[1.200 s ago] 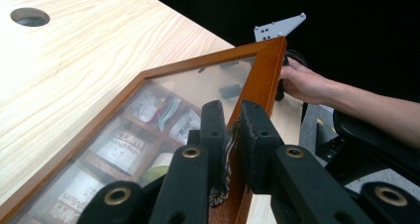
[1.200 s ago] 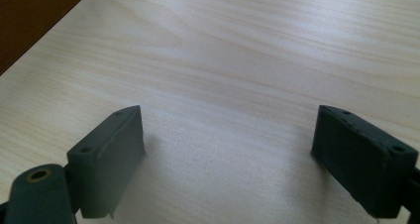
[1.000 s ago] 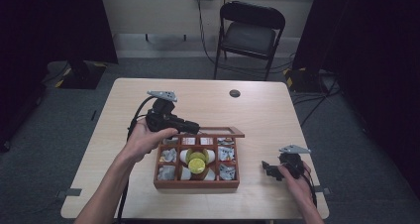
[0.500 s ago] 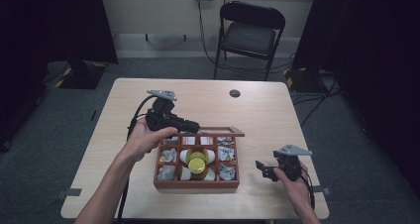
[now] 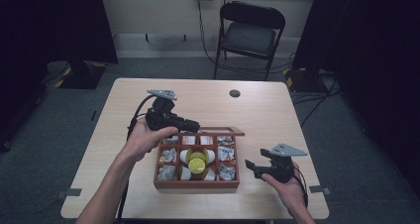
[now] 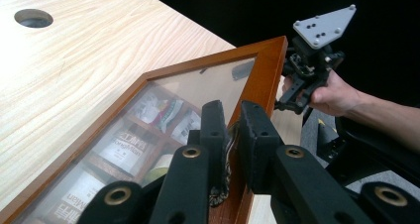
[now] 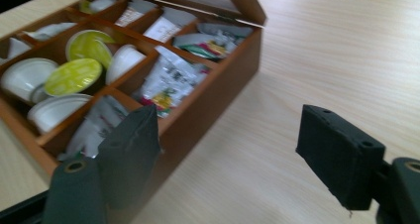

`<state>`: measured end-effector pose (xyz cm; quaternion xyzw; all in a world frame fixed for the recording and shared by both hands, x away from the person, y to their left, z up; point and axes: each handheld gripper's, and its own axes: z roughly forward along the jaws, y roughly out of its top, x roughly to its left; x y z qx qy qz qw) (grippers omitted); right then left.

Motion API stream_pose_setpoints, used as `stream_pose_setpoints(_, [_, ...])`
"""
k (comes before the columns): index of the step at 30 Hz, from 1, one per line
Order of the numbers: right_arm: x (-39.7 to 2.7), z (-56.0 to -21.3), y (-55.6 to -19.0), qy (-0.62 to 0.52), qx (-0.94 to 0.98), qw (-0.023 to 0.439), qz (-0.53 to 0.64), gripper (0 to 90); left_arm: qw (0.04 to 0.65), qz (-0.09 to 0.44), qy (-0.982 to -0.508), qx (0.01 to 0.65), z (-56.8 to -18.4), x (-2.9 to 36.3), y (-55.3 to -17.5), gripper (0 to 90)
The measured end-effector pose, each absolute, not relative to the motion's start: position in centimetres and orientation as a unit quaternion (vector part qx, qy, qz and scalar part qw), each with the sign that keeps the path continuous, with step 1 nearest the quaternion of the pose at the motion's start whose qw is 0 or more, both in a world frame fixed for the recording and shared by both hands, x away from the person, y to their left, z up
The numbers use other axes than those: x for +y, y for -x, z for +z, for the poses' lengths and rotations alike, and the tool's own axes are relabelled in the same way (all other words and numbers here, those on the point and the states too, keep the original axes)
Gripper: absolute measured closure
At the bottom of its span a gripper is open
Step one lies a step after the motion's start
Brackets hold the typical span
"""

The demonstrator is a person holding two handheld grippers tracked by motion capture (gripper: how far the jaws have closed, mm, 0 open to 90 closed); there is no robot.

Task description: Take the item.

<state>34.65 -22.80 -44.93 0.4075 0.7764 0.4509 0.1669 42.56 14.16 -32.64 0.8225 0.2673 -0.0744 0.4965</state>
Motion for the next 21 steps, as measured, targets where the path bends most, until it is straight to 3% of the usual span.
stream_pose_setpoints(21, [-15.9,-44.5,-33.4,-0.311,0.822,0.137,0.457,31.6,0.487,-0.061,-0.832,0.26,-32.2,13.9,-42.6,81.5])
